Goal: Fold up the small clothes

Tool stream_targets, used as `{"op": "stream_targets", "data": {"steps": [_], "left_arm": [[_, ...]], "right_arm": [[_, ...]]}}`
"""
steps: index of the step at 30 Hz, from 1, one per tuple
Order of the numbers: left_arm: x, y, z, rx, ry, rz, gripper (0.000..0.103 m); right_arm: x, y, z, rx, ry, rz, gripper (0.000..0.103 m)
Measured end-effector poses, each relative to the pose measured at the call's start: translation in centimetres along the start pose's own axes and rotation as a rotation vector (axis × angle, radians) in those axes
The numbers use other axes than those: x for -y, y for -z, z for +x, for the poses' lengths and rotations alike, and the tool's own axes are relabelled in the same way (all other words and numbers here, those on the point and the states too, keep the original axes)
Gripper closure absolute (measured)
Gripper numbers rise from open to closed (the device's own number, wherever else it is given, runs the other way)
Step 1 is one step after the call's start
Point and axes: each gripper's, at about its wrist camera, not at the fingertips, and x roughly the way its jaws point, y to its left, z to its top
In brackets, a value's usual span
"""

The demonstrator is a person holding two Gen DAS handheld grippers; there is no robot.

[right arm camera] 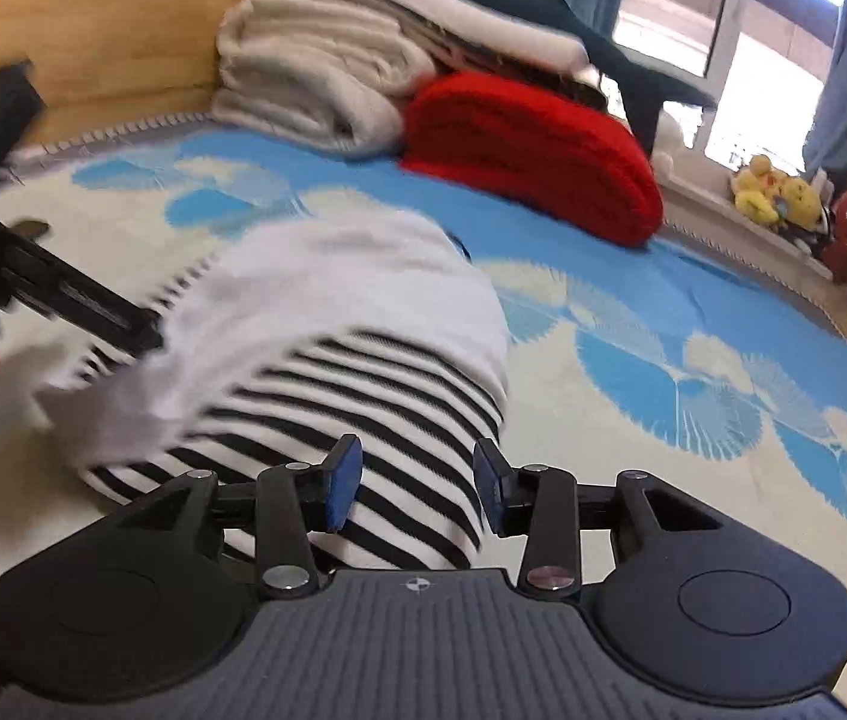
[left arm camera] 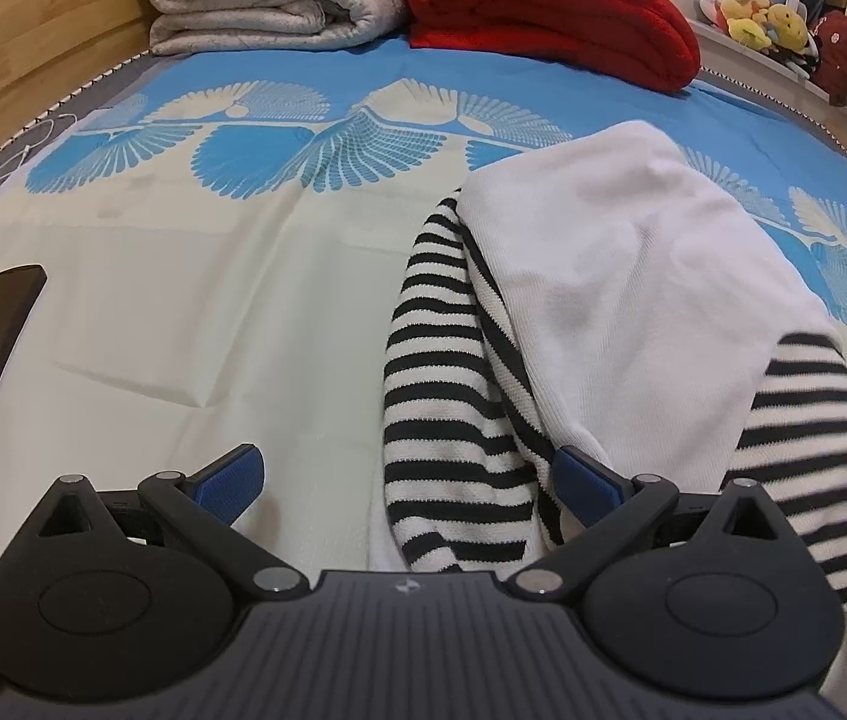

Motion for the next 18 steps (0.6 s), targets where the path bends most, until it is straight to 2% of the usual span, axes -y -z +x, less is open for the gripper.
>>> {"op": "stream_targets", "data": {"steps": [3, 8, 11, 14, 16, 18], "left_arm": [[0.1, 0.0, 0.0, 0.001, -0.001, 0.0, 0.001], [0.0, 0.1, -0.4, 0.011, 0.001, -0.004, 0.001], [-1.0, 0.9, -2.0, 0.013, 0.083, -0.06, 0.001], [-2.1, 2.6, -3.8, -0.008, 0.164, -0.169, 0.001], [-2.8, 3.6, -4.7, -0.018, 0.241, -0.275, 0.001], [-2.9, 4.6, -5.6, -0.006, 0.295, -0.361, 0.001]], "right_arm": [[-0.2, 1.4, 0.6, 0.002, -0.01, 0.014, 0.062], [0.5, 1.1, -0.4, -0.015, -0.048, 0.043, 0.061], [2.8, -0.2, -1.5, -0.057, -0.088, 0.126, 0.057], [6.1, -2.3, -2.4, -0.068, -0.13, 0.221, 0.043], [8.6, -4.6, -2.1, -0.07, -0.175, 0.273, 0.028], [10.6, -7.3, -0.6, -0.085, -0.231, 0.31, 0.024]]}}
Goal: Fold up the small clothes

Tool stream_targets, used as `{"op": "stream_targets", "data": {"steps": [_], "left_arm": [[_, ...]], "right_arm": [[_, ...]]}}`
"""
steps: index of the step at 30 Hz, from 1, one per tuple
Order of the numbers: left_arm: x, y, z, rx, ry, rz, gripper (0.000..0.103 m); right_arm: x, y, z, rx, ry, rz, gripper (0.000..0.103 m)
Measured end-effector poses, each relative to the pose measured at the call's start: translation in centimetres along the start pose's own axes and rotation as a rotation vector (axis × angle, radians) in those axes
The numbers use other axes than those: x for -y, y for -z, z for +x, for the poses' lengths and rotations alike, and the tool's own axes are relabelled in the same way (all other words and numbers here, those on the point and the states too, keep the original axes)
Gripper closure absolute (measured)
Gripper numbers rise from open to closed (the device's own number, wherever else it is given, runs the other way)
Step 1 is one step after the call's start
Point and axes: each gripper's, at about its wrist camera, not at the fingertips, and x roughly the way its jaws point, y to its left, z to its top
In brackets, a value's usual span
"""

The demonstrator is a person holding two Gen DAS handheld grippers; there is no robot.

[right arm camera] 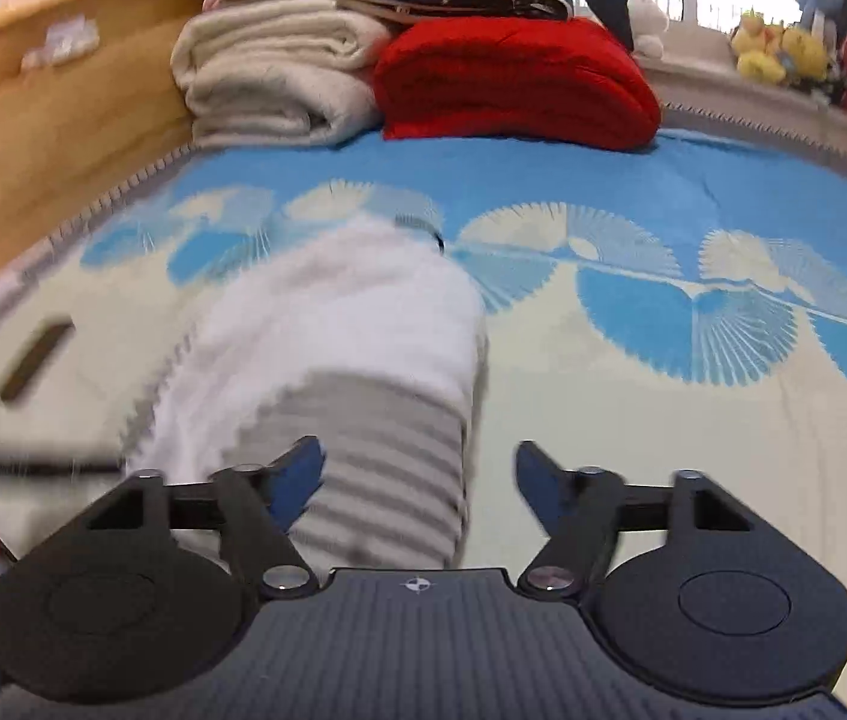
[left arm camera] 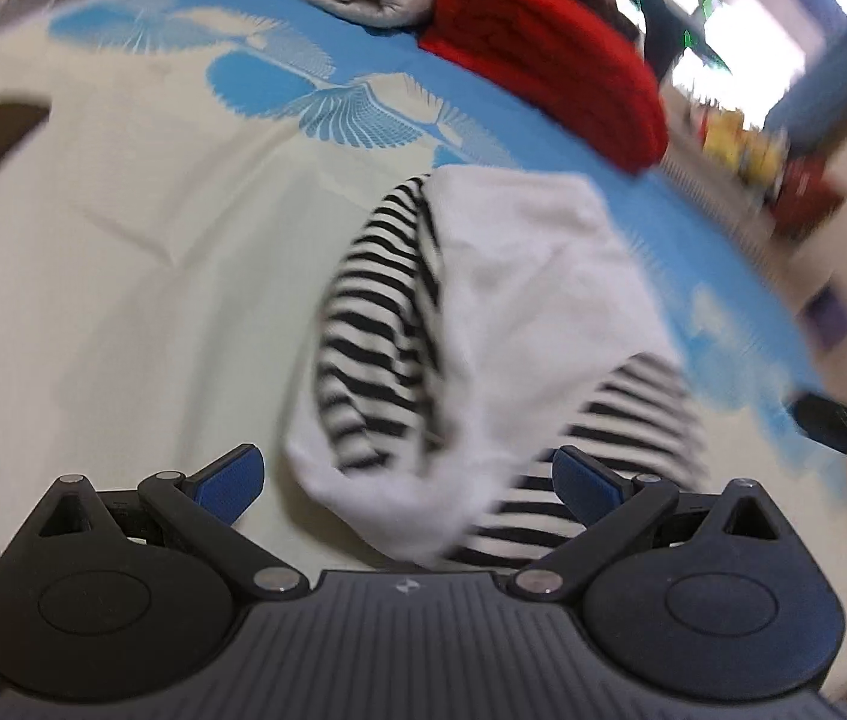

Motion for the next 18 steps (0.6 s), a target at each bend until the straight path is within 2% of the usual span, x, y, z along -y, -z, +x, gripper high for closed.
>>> {"op": "stream_targets", "data": {"steps": [3, 5, 10, 11, 13, 14, 15, 16, 17, 18], "left_arm": [[0.0, 1.5, 0.0, -0.014, 0.047, -0.107, 0.001], [-0.1, 2.4, 0.8, -0.033, 0.084, -0.179, 0.001], [-0.4, 2.6, 5.0, -0.126, 0.167, -0.315, 0.001], [-0.7, 2.5, 5.7, -0.133, 0.167, -0.363, 0.001], [-1.3, 2.2, 6.3, -0.095, 0.161, -0.445, 0.004], [-1.5, 1.9, 6.4, -0.07, 0.14, -0.473, 0.017], [-1.6, 1.5, 6.6, -0.06, 0.108, -0.484, 0.041], [-1.7, 1.1, 6.8, -0.067, 0.063, -0.481, 0.055], [-2.0, 0.6, 7.2, -0.081, 0.054, -0.488, 0.064], [-2.3, 0.4, 7.5, -0.09, 0.059, -0.51, 0.069]], "right_arm": [[1.5, -4.9, 3.7, -0.013, -0.076, 0.051, 0.02], [2.7, -7.8, 7.7, -0.042, -0.112, 0.119, 0.019], [5.7, -11.7, 19.0, -0.243, -0.203, 0.282, 0.016], [6.1, -11.8, 21.1, -0.291, -0.207, 0.287, 0.016], [6.5, -11.7, 24.3, -0.355, -0.188, 0.272, 0.011], [6.9, -11.5, 25.6, -0.372, -0.188, 0.267, 0.01], [7.2, -11.2, 26.6, -0.399, -0.214, 0.271, 0.01], [7.5, -10.8, 27.1, -0.417, -0.243, 0.286, 0.009], [7.9, -10.4, 27.4, -0.415, -0.275, 0.305, 0.009], [8.4, -10.0, 27.4, -0.402, -0.313, 0.314, 0.014]]}}
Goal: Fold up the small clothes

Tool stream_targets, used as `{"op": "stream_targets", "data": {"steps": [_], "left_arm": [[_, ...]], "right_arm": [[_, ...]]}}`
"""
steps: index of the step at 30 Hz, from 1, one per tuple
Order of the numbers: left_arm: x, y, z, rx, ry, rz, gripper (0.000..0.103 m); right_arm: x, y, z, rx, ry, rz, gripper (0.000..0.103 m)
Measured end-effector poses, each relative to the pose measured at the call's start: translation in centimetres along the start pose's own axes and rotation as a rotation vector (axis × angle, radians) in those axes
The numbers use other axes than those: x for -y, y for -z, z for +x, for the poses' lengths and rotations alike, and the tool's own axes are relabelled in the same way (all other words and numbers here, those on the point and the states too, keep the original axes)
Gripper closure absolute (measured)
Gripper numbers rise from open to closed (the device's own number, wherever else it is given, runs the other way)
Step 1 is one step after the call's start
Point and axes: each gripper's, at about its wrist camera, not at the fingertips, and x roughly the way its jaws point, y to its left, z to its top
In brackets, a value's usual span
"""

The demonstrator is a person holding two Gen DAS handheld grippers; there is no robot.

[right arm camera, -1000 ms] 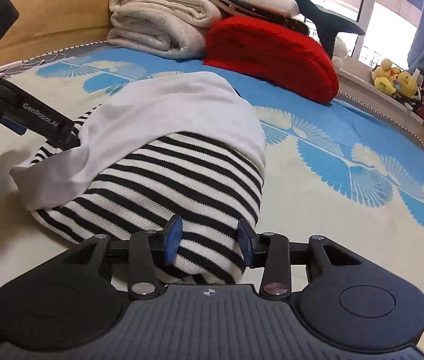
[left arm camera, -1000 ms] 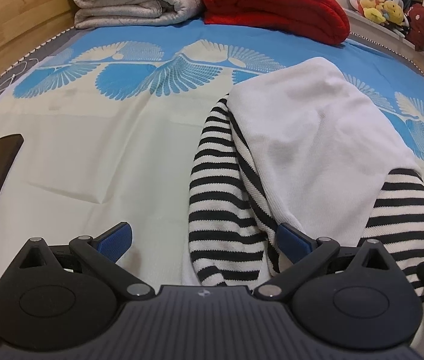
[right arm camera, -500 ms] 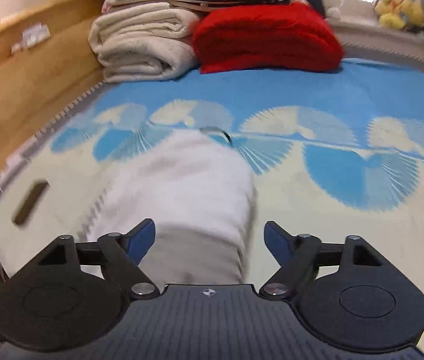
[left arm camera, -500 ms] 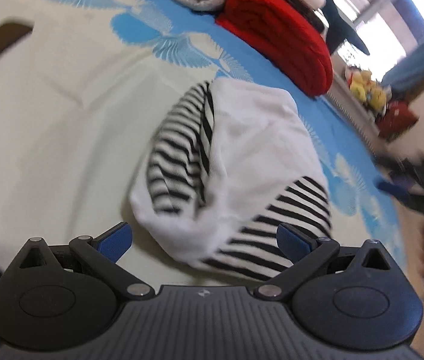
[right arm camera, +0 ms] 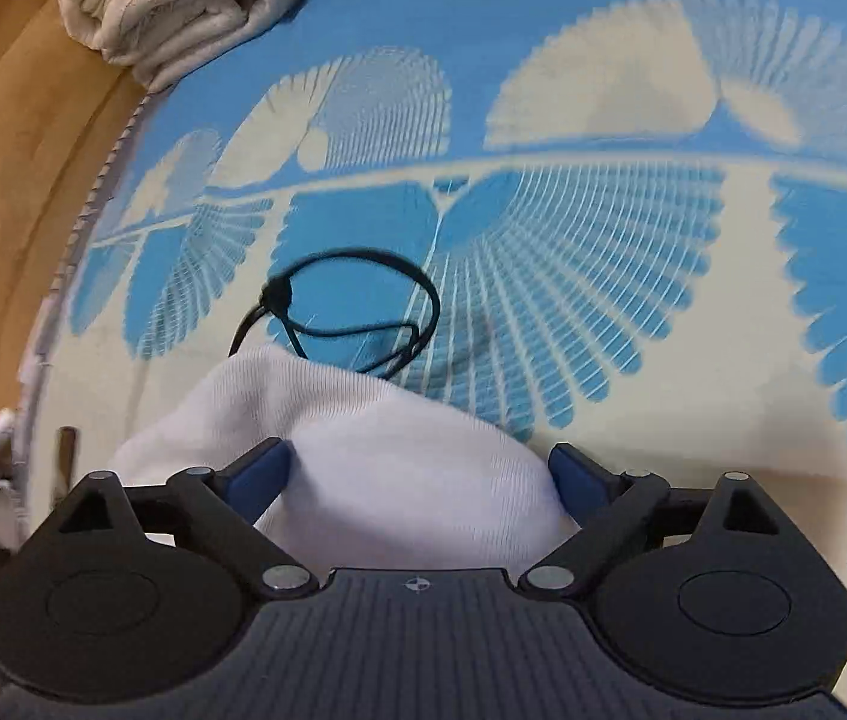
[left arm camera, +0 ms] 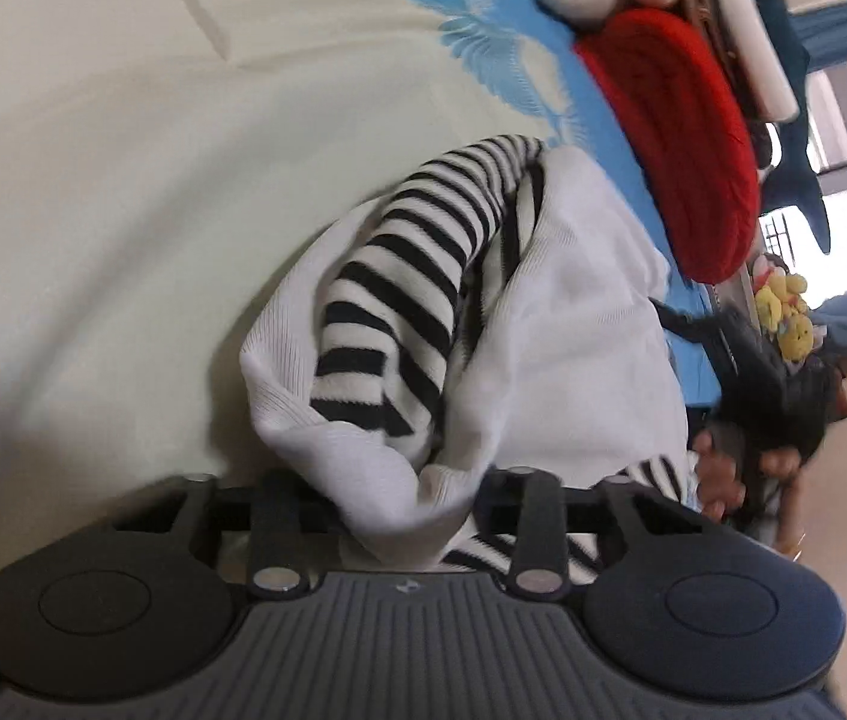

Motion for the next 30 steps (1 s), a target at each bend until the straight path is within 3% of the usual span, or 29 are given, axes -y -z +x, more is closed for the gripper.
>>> {"op": "stream_targets", "data": {"steps": [3, 6, 9, 11, 14, 18, 21, 24, 28, 30], "left_arm": [[1.5, -2.3, 1.0, -0.019, -0.025, 0.074, 0.074], [5.6, -7.0, 4.0, -0.05, -0.049, 0.274, 0.074], [12.1, -12.9, 10.0, -0.11, -0.041, 0.451, 0.074], [17.7, -15.3, 14.7, -0.138, -0.051, 0.579, 0.074], [25.0, -16.6, 20.9, -0.158, -0.052, 0.697, 0.074], [31.6, -15.6, 26.7, -0.166, -0.069, 0.839, 0.074], [33.5, -15.1, 29.2, -0.15, -0.067, 0.86, 0.074], [33.1, -16.6, 29.9, -0.149, -0.027, 0.773, 0.074], [31.9, -18.3, 29.8, -0.157, 0.017, 0.736, 0.072], [31.3, -19.6, 29.6, -0.128, 0.015, 0.693, 0.065]], "right_arm": [[0.9, 1.1, -1.0, 0.026, -0.109, -0.041, 0.075], [1.7, 2.0, -3.7, 0.159, -0.083, -0.032, 0.08], [5.3, 3.6, -7.4, 0.341, -0.038, 0.124, 0.081], [8.0, 5.0, -9.4, 0.394, -0.025, 0.226, 0.081], [11.2, 8.2, -11.9, 0.417, -0.055, 0.311, 0.081], [11.6, 11.0, -12.9, 0.491, -0.09, 0.284, 0.083], [11.3, 10.1, -12.3, 0.538, -0.043, 0.237, 0.088], [12.3, 8.2, -12.1, 0.58, -0.004, 0.239, 0.09], [14.7, 6.4, -11.6, 0.615, -0.007, 0.274, 0.09], [15.3, 5.6, -11.2, 0.605, -0.024, 0.283, 0.09]]}}
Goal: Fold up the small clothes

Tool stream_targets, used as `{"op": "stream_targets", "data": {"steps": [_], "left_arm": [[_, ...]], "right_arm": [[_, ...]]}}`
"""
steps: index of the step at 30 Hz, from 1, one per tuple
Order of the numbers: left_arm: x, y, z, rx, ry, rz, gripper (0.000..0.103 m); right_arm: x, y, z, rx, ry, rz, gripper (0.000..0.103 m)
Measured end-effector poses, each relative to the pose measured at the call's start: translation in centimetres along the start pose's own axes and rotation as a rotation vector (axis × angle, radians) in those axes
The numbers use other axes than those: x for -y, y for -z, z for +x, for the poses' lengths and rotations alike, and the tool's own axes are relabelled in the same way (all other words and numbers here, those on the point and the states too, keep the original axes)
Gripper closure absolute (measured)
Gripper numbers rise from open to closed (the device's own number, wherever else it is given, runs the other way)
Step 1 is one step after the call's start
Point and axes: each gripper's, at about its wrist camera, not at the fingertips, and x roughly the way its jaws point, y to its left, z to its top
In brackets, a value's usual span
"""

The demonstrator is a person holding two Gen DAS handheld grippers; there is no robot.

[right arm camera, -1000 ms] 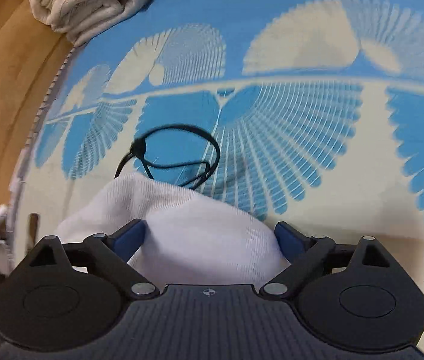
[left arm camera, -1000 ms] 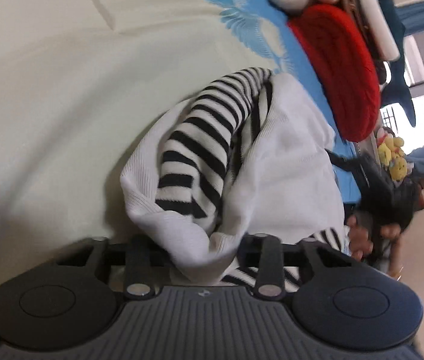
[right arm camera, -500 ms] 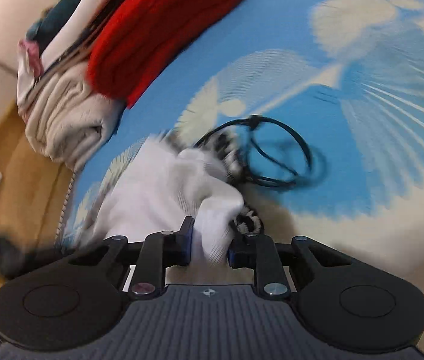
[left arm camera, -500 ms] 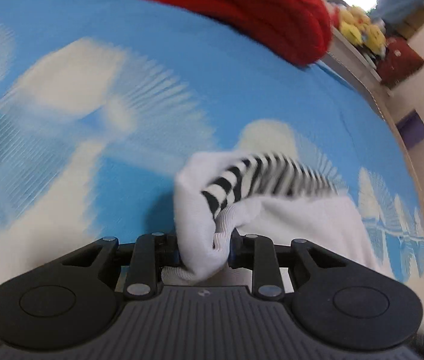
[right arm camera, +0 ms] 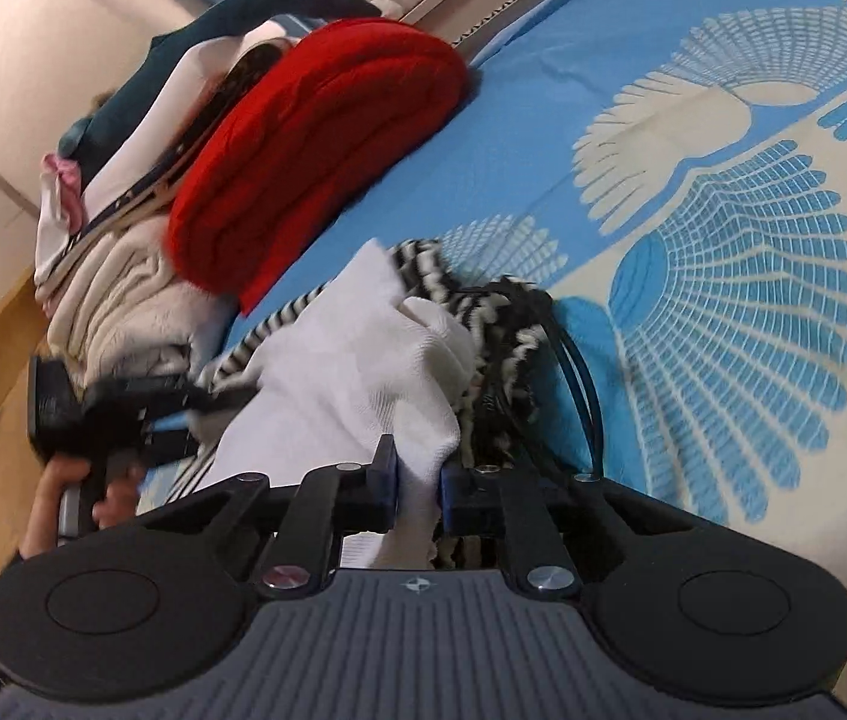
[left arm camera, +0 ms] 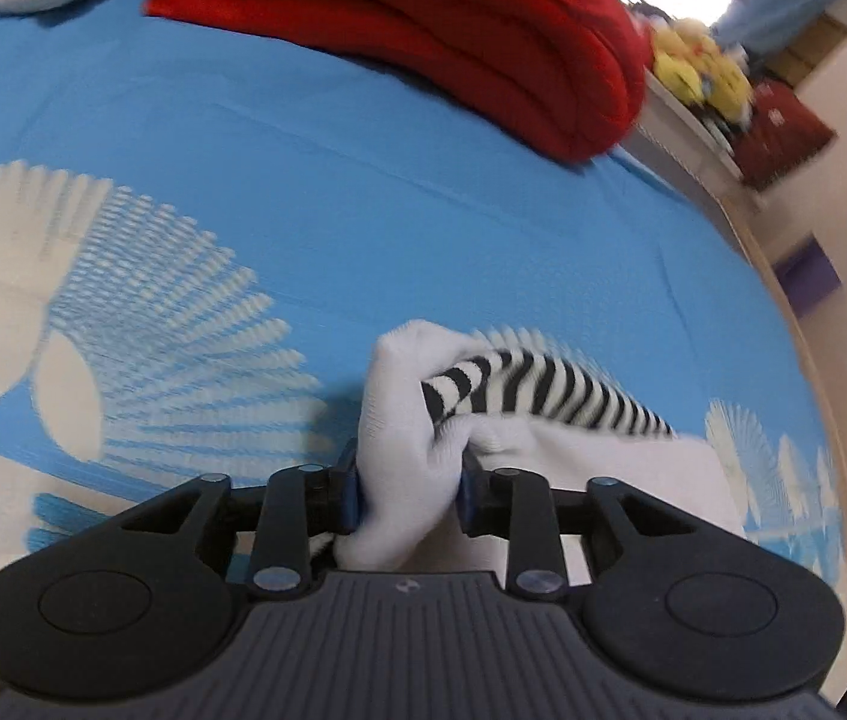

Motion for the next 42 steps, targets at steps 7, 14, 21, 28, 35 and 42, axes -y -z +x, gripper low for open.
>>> {"op": "stream_targets", "data": {"steps": [7, 14, 21, 28, 35, 42], "left_arm": [[-3.8, -2.0, -5.3, 0.183, -0.103, -0.226, 0.017], [-0.6, 8.5, -15.6, 0.196, -0.061, 0.074, 0.001], [0.8, 19.4, -14.8, 0.071, -0.032, 0.407, 0.001], [3.1, 20.8, -10.4, 0.195, -0.046, 0.632, 0.019], [-0.5, 19.1, -12.1, 0.163, 0.087, 0.632, 0.069], [-0.6, 21.1, -12.3, 0.109, 0.083, 0.734, 0.037]], "right_arm": [[-0.2, -0.2, -1.1, -0.014, 0.069, 0.034, 0.051], [-6.4, 2.7, -7.8, 0.014, 0.104, -0.209, 0.021], [-7.6, 7.2, -4.8, -0.06, 0.244, -0.545, 0.038], [-6.3, 8.2, -2.3, -0.098, 0.223, -0.641, 0.092], [-7.7, 7.3, -5.5, -0.03, 0.207, -0.79, 0.103], [-5.2, 7.8, -2.9, -0.222, 0.302, -0.781, 0.103]]}}
